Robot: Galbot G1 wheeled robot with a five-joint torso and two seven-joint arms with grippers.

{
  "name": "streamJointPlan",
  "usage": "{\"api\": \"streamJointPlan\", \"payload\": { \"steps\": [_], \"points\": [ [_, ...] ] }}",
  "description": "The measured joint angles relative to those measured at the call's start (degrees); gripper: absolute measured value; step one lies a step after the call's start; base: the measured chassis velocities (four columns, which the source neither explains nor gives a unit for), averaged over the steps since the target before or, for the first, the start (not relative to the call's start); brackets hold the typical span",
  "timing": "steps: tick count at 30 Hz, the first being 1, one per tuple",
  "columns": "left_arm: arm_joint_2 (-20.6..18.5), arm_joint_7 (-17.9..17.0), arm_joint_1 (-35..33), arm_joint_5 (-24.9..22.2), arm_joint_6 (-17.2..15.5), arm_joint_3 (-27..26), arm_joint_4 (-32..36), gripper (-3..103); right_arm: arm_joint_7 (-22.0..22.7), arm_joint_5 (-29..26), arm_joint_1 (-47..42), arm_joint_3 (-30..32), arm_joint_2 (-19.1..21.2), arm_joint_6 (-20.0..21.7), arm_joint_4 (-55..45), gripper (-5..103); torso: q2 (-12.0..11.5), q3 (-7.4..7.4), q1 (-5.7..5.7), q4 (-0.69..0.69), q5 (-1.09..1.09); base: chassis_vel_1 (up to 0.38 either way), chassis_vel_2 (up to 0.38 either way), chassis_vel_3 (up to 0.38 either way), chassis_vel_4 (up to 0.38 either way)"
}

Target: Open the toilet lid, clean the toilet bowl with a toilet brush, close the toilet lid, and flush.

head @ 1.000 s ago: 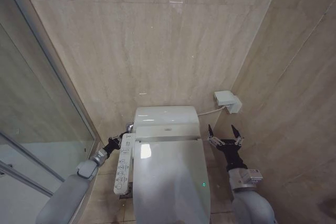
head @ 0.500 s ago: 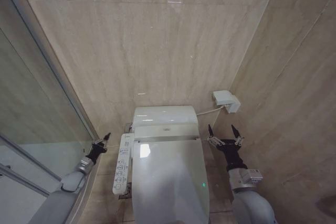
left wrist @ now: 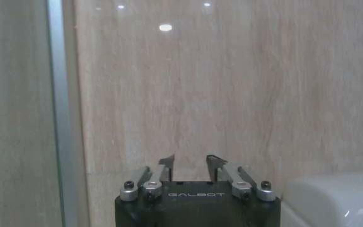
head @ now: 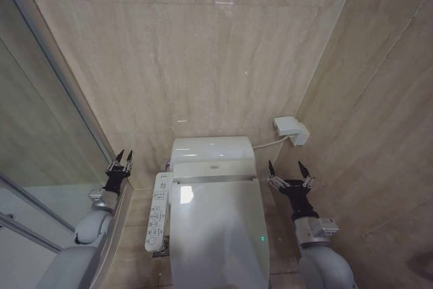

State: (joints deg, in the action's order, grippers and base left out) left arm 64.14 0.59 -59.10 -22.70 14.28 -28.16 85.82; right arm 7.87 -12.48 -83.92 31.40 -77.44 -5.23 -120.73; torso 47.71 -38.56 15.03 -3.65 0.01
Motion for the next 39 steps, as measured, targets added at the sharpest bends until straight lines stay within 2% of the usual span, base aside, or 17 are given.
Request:
{"api": "streamJointPlan", "payload": {
  "steps": [6, 7, 10, 13, 14, 15, 21, 22, 34, 39],
  "points": [
    [2.4, -1.0, -6.2, -1.5, -2.6, -4.6, 7.3, 38, 0.0, 0.0, 0.0, 0.0, 0.0, 0.0, 0.0, 100, 0.0, 0.0, 0.0, 0.02, -0.02, 0.0, 0.0, 0.0, 0.0],
    [2.9, -1.4, -7.4, -1.7, -3.2, -5.4, 8.8, 66, 0.0, 0.0, 0.0, 0.0, 0.0, 0.0, 0.0, 100, 0.0, 0.0, 0.0, 0.01, -0.01, 0.0, 0.0, 0.0, 0.0],
    [3.9, -2.0, -9.4, -2.1, -4.2, -7.1, 11.5, 66, 0.0, 0.0, 0.0, 0.0, 0.0, 0.0, 0.0, 100, 0.0, 0.0, 0.0, 0.01, -0.01, 0.0, 0.0, 0.0, 0.0],
    [6.0, -3.4, -13.5, -3.5, -7.2, -9.6, 17.7, 66, 0.0, 0.0, 0.0, 0.0, 0.0, 0.0, 0.0, 100, 0.0, 0.0, 0.0, 0.01, -0.01, 0.0, 0.0, 0.0, 0.0],
    [6.0, -3.4, -13.5, -3.5, -7.2, -9.6, 17.7, 66, 0.0, 0.0, 0.0, 0.0, 0.0, 0.0, 0.0, 100, 0.0, 0.0, 0.0, 0.01, -0.01, 0.0, 0.0, 0.0, 0.0],
    [6.6, -3.9, -15.1, -3.7, -7.8, -10.0, 19.9, 92, 0.0, 0.0, 0.0, 0.0, 0.0, 0.0, 0.0, 100, 0.0, 0.0, 0.0, 0.01, -0.01, 0.0, 0.0, 0.0, 0.0],
    [8.6, -3.6, -20.4, -3.2, -7.9, -11.0, 25.6, 92, 0.0, 0.0, 0.0, 0.0, 0.0, 0.0, 0.0, 100, 0.0, 0.0, 0.0, 0.01, 0.0, 0.0, 0.0, 0.0, 0.0],
    [9.1, -3.1, -21.6, -2.6, -7.9, -11.2, 26.7, 100, 0.0, 0.0, 0.0, 0.0, 0.0, 0.0, 0.0, 100, 0.0, 0.0, 0.0, 0.0, 0.0, 0.0, 0.0, 0.0, 0.0],
    [14.1, -0.7, -31.9, 0.8, -6.3, -10.4, 34.5, 100, 0.0, 0.0, 0.0, 0.0, 0.0, 0.0, 0.0, 100, 0.0, 0.0, 0.0, 0.01, -0.01, 0.0, 0.0, 0.0, 0.0],
    [14.6, -0.4, -33.5, 0.8, -6.2, -11.0, 36.0, 100, 0.0, 0.0, 0.0, 0.0, 0.0, 0.0, 0.0, 100, 0.0, 0.0, 0.0, 0.01, -0.01, 0.0, 0.0, 0.0, 0.0]
  ]
}}
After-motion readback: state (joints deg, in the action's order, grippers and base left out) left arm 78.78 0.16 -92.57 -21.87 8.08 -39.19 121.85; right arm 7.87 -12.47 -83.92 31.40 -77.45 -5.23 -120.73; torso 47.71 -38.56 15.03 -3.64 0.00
